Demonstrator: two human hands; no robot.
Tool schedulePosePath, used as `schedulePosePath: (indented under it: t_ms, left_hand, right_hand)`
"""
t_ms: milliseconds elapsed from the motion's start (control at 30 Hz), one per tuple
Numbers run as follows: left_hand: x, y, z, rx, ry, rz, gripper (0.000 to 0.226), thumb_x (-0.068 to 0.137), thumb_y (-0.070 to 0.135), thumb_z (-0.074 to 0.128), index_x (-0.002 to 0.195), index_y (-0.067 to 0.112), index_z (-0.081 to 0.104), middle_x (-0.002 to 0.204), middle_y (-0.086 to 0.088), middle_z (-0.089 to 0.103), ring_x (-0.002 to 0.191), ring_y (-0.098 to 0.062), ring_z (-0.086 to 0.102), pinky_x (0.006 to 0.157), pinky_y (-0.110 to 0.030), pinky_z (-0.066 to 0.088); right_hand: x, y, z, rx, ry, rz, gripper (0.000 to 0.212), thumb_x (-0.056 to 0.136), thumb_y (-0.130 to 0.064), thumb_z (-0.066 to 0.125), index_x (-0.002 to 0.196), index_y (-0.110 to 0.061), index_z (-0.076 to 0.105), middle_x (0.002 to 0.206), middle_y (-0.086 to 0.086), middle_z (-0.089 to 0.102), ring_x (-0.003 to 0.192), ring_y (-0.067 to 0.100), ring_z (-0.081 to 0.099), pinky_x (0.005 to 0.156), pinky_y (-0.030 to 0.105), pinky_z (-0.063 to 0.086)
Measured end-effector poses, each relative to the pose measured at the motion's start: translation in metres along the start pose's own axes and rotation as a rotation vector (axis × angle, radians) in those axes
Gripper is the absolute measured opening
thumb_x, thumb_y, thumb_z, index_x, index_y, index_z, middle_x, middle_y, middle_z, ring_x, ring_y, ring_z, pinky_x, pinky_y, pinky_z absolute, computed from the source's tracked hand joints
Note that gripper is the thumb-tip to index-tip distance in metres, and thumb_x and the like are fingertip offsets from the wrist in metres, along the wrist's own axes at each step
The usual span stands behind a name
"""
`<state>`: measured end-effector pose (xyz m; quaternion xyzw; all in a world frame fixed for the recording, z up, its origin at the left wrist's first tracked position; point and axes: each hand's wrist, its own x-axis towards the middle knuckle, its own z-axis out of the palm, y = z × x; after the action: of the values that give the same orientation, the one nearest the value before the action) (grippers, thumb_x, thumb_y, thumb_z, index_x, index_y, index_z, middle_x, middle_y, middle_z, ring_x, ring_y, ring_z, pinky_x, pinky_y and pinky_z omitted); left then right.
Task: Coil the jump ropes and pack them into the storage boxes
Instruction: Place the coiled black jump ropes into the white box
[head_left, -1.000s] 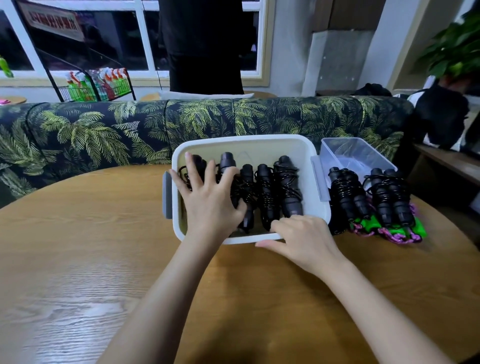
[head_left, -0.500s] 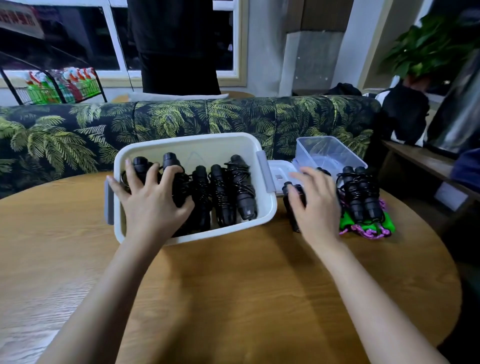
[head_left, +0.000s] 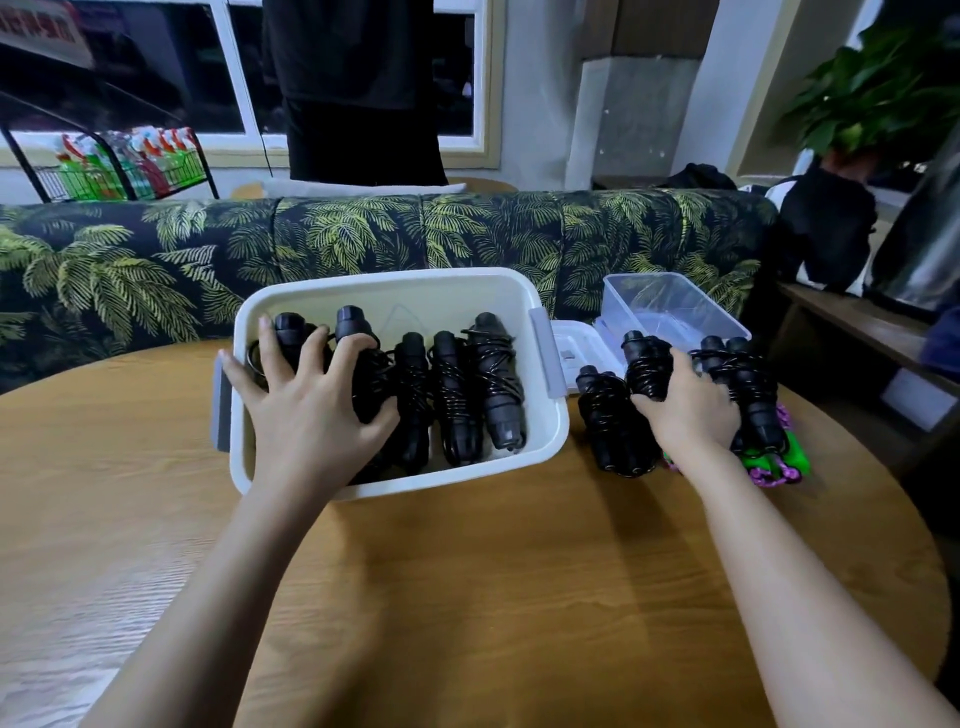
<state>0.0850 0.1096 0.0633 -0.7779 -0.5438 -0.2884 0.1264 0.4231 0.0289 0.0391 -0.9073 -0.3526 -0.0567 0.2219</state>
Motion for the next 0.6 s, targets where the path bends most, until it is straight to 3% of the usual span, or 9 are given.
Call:
schedulePosePath:
  t_ms: [100, 167, 233, 300, 400, 467, 600]
  left_hand:
    - [0.000, -0.001, 0.001, -0.012, -0.001, 0.003, 0.062, 0.072, 0.064, 0.043, 0.124, 0.032, 0.049, 0.141, -0.010, 0.051, 0.145, -0.048, 0.011, 0.108, -0.074, 0.000]
    - [0.000, -0.001, 0.001, -0.017, 0.000, 0.008, 0.061, 0.072, 0.064, 0.043, 0.124, 0.032, 0.049, 0.140, -0.010, 0.052, 0.145, -0.049, 0.012, 0.108, -0.075, 0.000]
    - [-0.001, -0.002, 0.002, -0.018, 0.001, 0.008, 0.061, 0.072, 0.064, 0.042, 0.124, 0.032, 0.049, 0.140, -0.011, 0.052, 0.145, -0.049, 0.011, 0.108, -0.075, 0.000]
    - [-0.001, -0.001, 0.002, -0.020, 0.001, 0.009, 0.062, 0.072, 0.064, 0.041, 0.124, 0.032, 0.049, 0.140, -0.011, 0.051, 0.145, -0.049, 0.011, 0.108, -0.075, 0.000]
    - [-0.001, 0.000, 0.001, -0.010, -0.005, 0.010, 0.062, 0.072, 0.064, 0.041, 0.125, 0.032, 0.050, 0.142, -0.012, 0.050, 0.146, -0.050, 0.010, 0.108, -0.076, 0.000]
    - [-0.001, 0.001, 0.000, -0.007, -0.008, 0.013, 0.062, 0.071, 0.064, 0.042, 0.125, 0.033, 0.050, 0.143, -0.013, 0.049, 0.146, -0.050, 0.010, 0.108, -0.076, 0.000]
    - [-0.002, 0.000, -0.002, 0.012, -0.018, 0.020, 0.064, 0.070, 0.064, 0.038, 0.127, 0.036, 0.046, 0.149, -0.014, 0.045, 0.147, -0.050, 0.006, 0.109, -0.076, -0.002]
  right_hand:
    - [-0.005, 0.006, -0.008, 0.387, -0.021, 0.035, 0.073, 0.082, -0.046, 0.073, 0.144, -0.023, 0.041, 0.129, 0.010, 0.062, 0.115, 0.035, 0.058, 0.083, 0.040, 0.047]
    - [-0.014, 0.003, -0.023, 0.779, -0.050, 0.043, 0.079, 0.070, -0.051, 0.077, 0.139, -0.028, 0.047, 0.131, 0.006, 0.062, 0.118, 0.028, 0.059, 0.094, 0.043, 0.049]
    - [-0.024, -0.005, -0.043, 1.145, -0.092, -0.006, 0.066, 0.073, -0.037, 0.081, 0.133, -0.029, 0.051, 0.119, 0.004, 0.070, 0.105, 0.017, 0.067, 0.092, 0.039, 0.055]
    - [-0.038, -0.023, -0.068, 1.356, -0.193, -0.119, 0.051, 0.087, -0.015, 0.074, 0.132, -0.021, 0.051, 0.102, -0.004, 0.075, 0.091, 0.010, 0.071, 0.079, 0.028, 0.058]
    - [-0.066, -0.059, -0.090, 1.377, -0.348, -0.298, 0.050, 0.088, -0.017, 0.072, 0.133, -0.027, 0.051, 0.112, -0.001, 0.073, 0.109, 0.023, 0.067, 0.089, 0.039, 0.054]
    - [-0.083, -0.085, -0.083, 1.354, -0.487, -0.346, 0.050, 0.088, -0.015, 0.072, 0.128, -0.035, 0.050, 0.114, 0.009, 0.071, 0.110, 0.028, 0.066, 0.086, 0.039, 0.053]
    - [-0.105, -0.128, -0.043, 1.236, -0.642, -0.348, 0.057, 0.088, -0.014, 0.073, 0.135, -0.031, 0.046, 0.117, 0.010, 0.068, 0.111, 0.022, 0.066, 0.091, 0.038, 0.057]
